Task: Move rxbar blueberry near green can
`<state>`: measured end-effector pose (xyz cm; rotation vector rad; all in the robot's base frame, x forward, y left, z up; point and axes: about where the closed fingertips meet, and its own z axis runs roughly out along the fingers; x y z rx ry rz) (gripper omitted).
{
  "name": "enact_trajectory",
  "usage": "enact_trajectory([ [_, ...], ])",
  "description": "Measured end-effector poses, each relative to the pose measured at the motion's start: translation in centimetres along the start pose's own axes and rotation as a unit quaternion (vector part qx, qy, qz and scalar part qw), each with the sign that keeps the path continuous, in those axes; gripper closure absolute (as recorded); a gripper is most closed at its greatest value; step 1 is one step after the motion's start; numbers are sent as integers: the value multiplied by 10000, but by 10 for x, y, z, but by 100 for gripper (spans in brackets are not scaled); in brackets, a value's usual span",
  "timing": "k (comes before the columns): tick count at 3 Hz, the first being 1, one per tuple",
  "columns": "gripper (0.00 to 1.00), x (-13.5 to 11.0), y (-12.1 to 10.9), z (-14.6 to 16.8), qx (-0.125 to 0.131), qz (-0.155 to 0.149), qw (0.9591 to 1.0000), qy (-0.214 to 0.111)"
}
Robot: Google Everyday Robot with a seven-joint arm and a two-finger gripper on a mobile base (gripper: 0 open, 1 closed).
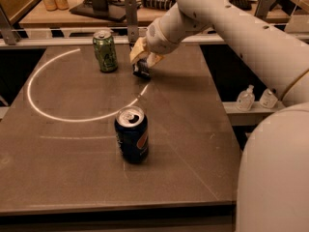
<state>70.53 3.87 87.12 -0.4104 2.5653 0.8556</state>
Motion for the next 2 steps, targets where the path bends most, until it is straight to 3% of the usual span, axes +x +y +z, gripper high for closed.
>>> enact_trajectory([
  [1, 61, -7, 10, 6, -197, 124, 9997, -3],
  [2, 30, -9, 11, 10, -193, 181, 9996, 37],
])
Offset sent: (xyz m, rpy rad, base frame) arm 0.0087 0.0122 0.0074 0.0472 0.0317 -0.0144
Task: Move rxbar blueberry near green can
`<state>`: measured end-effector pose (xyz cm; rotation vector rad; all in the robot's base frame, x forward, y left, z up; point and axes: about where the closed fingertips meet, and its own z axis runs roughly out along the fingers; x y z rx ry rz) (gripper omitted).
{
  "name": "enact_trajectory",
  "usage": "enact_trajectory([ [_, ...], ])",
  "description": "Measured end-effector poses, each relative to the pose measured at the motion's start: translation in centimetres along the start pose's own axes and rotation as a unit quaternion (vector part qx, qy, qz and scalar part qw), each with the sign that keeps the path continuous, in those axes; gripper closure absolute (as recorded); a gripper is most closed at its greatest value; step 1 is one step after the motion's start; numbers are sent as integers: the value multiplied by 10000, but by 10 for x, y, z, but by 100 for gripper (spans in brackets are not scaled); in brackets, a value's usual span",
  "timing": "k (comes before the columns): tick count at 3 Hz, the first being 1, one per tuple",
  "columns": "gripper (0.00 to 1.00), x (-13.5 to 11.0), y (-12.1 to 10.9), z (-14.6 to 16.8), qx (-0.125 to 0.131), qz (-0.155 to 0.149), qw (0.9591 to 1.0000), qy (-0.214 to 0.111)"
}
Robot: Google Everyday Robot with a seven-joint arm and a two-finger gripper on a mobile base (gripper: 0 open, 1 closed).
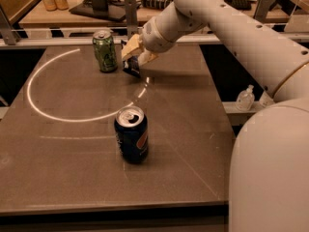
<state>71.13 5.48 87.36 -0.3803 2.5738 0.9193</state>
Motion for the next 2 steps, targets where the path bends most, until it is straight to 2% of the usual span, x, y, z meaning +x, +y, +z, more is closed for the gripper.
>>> enact_trajectory([
  [1, 7, 0, 0, 2, 37, 43, 10000, 34],
  [2, 0, 4, -2, 4, 198, 71, 9996, 178],
])
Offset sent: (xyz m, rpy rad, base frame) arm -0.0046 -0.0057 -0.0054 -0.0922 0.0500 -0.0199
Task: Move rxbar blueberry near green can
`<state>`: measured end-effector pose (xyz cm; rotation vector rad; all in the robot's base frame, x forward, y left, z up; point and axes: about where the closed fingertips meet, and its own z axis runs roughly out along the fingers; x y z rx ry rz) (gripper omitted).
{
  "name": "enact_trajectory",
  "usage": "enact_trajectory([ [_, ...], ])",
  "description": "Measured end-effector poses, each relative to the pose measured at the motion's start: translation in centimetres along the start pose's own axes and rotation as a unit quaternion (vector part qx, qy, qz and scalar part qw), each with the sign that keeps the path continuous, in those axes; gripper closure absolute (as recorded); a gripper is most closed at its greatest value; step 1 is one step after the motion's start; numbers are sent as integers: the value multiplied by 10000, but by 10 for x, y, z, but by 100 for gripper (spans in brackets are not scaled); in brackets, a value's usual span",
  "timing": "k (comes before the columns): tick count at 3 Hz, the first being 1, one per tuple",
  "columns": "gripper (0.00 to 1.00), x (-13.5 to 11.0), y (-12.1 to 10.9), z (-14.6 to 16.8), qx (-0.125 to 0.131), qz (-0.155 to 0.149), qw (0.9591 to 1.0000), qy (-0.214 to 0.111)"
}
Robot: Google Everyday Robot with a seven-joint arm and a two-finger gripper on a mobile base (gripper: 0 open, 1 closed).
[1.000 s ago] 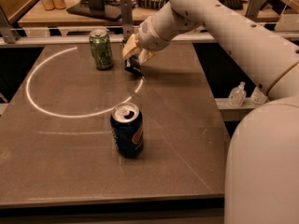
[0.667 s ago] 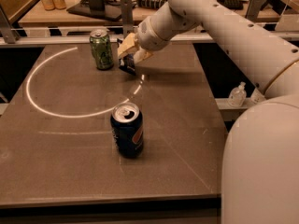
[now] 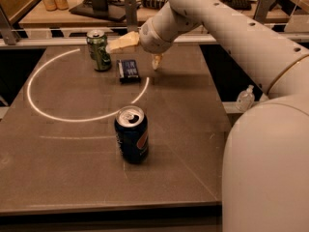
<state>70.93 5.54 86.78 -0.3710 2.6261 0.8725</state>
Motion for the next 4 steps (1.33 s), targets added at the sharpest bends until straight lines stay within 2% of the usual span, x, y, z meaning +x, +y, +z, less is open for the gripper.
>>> enact_trajectory([
  [1, 0, -9, -20, -28, 309, 134, 9992, -232],
  [2, 0, -27, -51, -92, 800, 259, 9924, -895],
  [3, 0, -38, -76, -156, 1264, 309, 9786, -1596],
  [4, 0, -40, -74, -154, 1259, 281, 9785, -1610],
])
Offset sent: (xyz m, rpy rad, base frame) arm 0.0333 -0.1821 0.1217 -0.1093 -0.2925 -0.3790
